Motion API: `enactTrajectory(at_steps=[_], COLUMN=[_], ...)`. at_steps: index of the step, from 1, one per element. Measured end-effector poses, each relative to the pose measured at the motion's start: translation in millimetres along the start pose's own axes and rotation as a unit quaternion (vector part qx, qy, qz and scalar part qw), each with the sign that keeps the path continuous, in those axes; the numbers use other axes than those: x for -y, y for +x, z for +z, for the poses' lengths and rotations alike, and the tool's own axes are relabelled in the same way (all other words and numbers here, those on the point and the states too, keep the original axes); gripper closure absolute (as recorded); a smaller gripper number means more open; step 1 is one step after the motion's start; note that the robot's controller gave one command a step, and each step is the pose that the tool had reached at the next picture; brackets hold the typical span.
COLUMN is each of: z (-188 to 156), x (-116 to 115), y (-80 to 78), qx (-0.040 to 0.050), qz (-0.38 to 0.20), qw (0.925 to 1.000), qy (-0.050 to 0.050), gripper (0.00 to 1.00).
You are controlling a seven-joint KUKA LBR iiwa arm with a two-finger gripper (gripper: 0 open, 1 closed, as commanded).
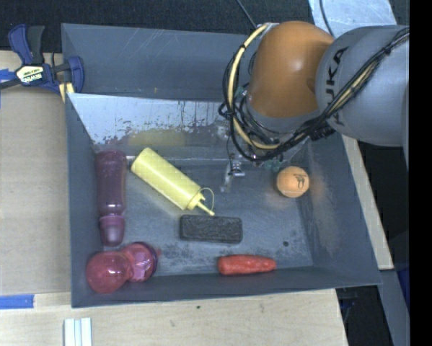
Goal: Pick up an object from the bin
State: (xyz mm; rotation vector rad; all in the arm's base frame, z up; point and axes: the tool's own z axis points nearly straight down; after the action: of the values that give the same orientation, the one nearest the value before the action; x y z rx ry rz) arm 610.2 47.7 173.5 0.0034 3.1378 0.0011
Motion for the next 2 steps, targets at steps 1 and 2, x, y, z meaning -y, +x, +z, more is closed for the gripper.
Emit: enactTrajectory(at_steps=[1,2], z=[0.0,-36.3], x=[0.0,-25.3], y=[0.0,-14.7], qx=[0.0,0.002], qz=[0.0,0.049], qw=[1.0,0.9988], qy=[0.0,0.0], gripper=[0.0,0.0])
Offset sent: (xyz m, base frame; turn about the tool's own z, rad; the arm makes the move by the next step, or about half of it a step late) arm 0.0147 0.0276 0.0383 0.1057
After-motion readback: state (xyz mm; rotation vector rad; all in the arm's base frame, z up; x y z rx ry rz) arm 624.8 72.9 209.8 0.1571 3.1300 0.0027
